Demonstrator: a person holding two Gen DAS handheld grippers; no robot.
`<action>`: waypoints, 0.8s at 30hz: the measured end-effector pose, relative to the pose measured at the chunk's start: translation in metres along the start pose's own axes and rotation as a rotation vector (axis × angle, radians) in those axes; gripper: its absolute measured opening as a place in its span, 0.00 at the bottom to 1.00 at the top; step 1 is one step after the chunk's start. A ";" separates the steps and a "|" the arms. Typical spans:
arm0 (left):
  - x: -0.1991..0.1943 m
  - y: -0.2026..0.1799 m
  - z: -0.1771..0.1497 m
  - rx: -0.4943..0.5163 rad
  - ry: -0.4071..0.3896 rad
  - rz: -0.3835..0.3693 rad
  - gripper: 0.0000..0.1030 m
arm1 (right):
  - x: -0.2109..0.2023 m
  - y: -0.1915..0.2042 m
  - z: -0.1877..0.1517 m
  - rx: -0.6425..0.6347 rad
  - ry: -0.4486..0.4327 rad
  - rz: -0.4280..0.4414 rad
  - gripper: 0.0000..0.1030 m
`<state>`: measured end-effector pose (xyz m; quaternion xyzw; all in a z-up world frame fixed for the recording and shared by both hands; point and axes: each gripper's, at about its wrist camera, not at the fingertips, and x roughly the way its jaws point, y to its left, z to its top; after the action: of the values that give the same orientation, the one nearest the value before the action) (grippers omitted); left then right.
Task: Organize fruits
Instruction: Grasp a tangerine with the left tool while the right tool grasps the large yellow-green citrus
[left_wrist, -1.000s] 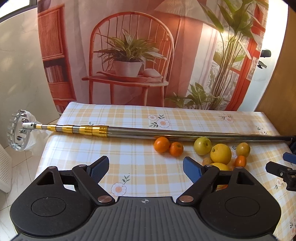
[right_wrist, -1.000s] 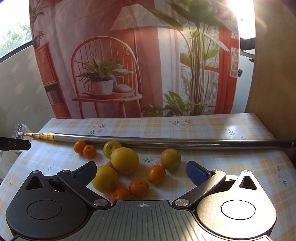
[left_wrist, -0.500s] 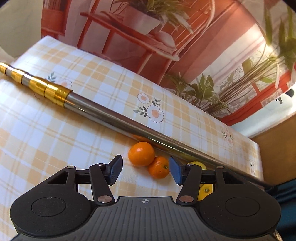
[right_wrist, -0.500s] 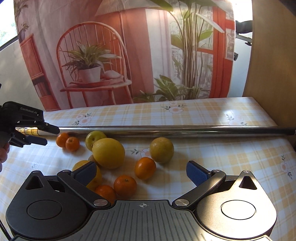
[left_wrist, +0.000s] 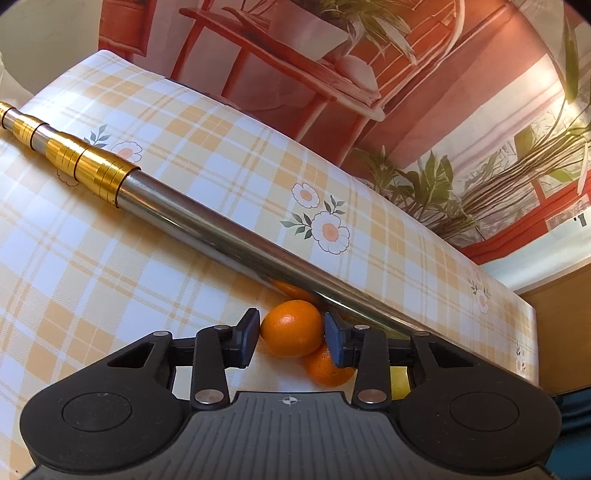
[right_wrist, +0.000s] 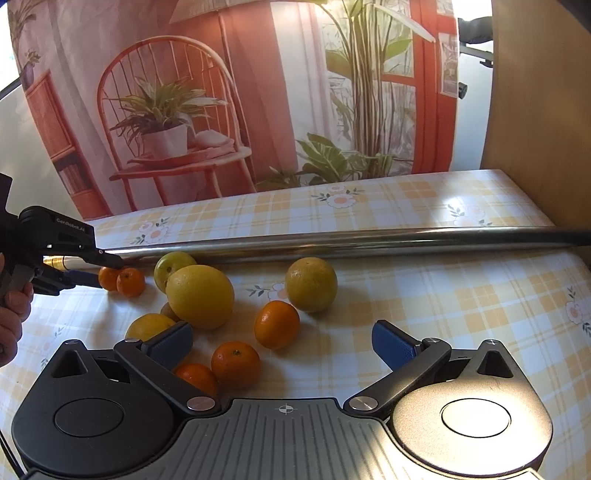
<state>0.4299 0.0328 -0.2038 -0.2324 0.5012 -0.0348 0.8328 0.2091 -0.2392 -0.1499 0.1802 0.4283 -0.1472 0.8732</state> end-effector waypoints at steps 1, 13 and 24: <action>-0.001 0.001 -0.001 0.007 -0.003 -0.002 0.39 | 0.000 -0.001 0.000 0.003 -0.001 0.001 1.00; -0.059 -0.004 -0.029 0.201 -0.131 0.001 0.39 | 0.004 -0.017 -0.006 0.004 -0.128 0.050 0.98; -0.117 -0.019 -0.086 0.409 -0.242 -0.031 0.39 | 0.055 -0.043 0.000 0.034 -0.263 0.031 0.68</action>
<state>0.3018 0.0193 -0.1331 -0.0689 0.3766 -0.1205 0.9159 0.2236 -0.2832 -0.2027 0.1805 0.3049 -0.1634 0.9207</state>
